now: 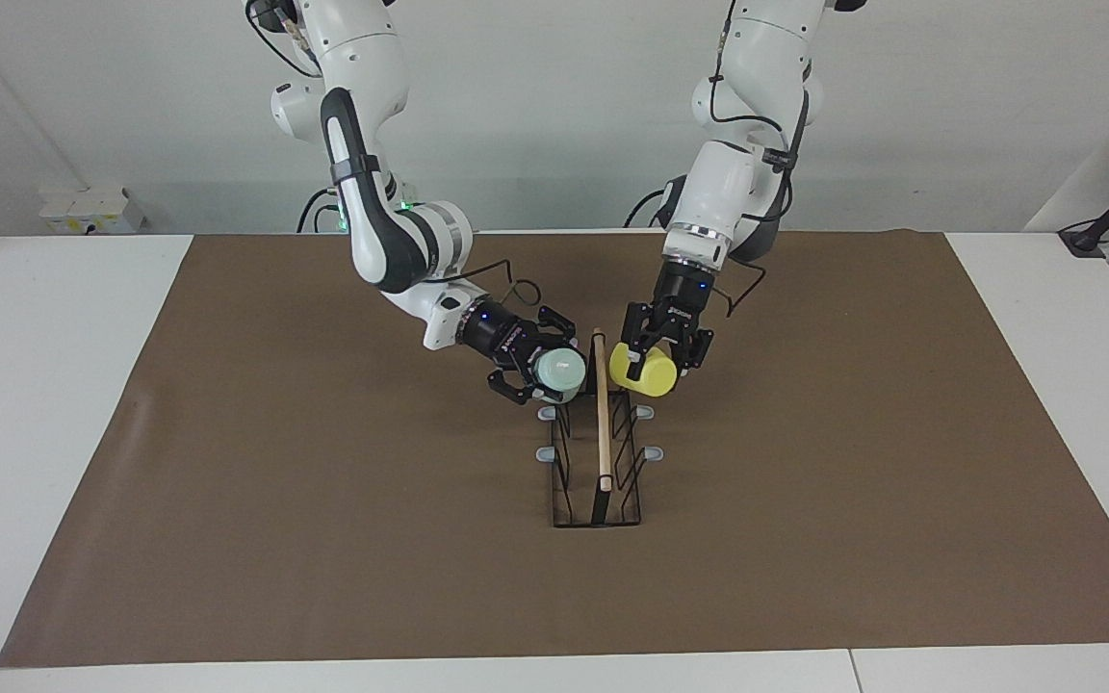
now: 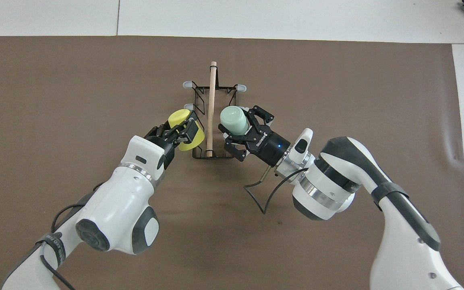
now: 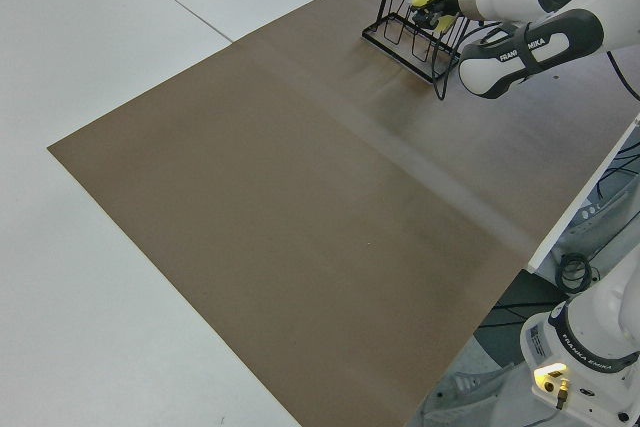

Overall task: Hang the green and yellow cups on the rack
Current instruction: 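Hang the yellow cup on a rack peg while the right gripper hangs the green cup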

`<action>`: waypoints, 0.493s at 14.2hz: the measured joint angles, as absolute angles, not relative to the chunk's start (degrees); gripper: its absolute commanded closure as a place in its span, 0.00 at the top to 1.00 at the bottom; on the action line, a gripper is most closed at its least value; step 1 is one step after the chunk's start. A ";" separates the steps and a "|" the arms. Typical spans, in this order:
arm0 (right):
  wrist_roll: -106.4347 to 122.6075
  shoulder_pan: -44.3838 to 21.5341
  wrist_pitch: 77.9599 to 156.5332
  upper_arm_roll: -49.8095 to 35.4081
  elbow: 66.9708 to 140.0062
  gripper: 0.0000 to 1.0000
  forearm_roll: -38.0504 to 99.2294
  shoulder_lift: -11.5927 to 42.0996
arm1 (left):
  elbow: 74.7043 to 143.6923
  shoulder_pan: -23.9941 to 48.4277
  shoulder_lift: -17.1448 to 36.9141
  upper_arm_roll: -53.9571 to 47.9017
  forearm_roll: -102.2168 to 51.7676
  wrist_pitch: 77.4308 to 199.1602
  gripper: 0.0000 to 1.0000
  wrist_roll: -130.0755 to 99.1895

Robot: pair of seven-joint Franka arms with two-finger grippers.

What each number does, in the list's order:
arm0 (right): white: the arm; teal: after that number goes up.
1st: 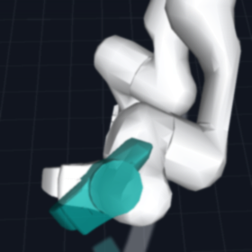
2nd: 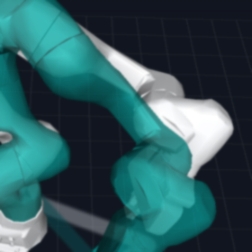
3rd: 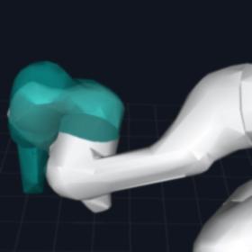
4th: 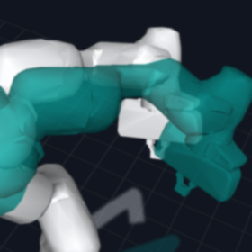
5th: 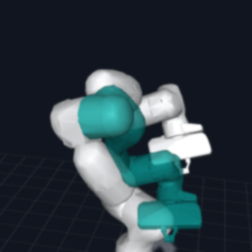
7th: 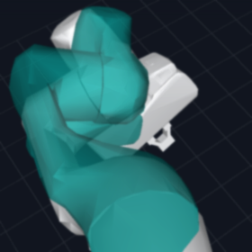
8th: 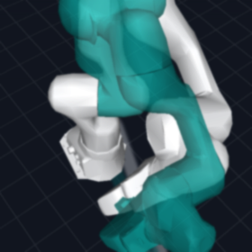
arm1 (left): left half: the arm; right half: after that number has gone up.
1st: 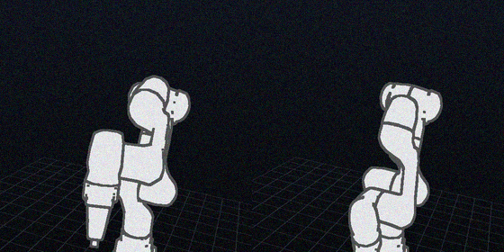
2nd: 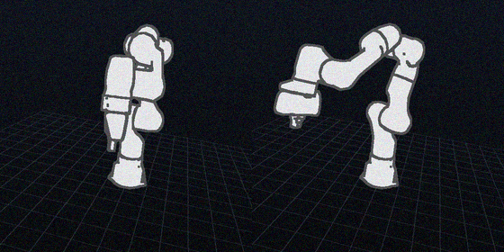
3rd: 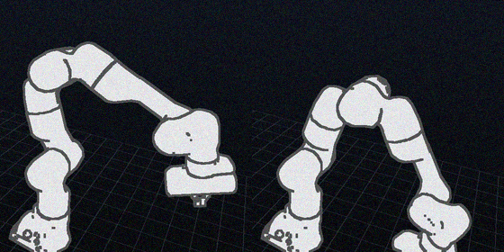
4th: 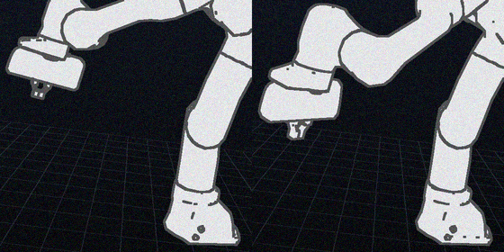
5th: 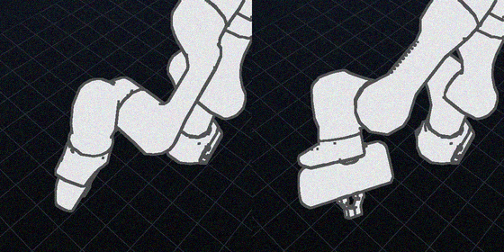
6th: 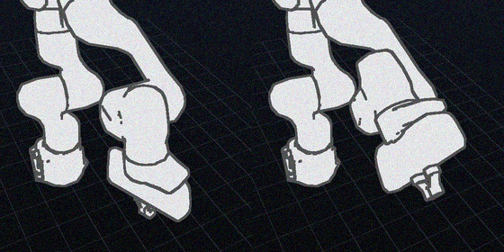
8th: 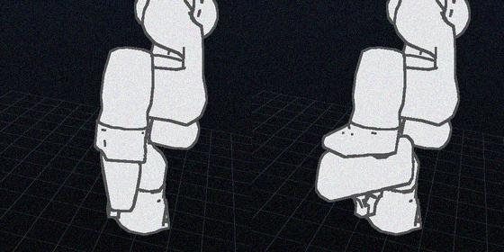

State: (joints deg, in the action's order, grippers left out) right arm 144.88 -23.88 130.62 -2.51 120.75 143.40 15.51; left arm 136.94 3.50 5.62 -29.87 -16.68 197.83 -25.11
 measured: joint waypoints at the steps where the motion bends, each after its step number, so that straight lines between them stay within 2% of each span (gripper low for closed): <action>1: 144.88 -23.88 130.63 -2.52 120.75 0.54 143.40 15.54 | 137.22 3.49 4.41 -29.88 -16.68 194.96 0.00 -25.11; 4: 144.88 -23.89 130.63 -2.54 120.76 0.54 143.51 15.59 | 137.21 3.46 -0.34 -29.85 -16.68 180.74 0.00 -25.11; 7: 144.88 -23.91 130.60 -2.59 120.77 0.54 144.23 15.92 | 136.65 3.28 -2.36 -29.61 -16.68 173.93 0.00 -25.11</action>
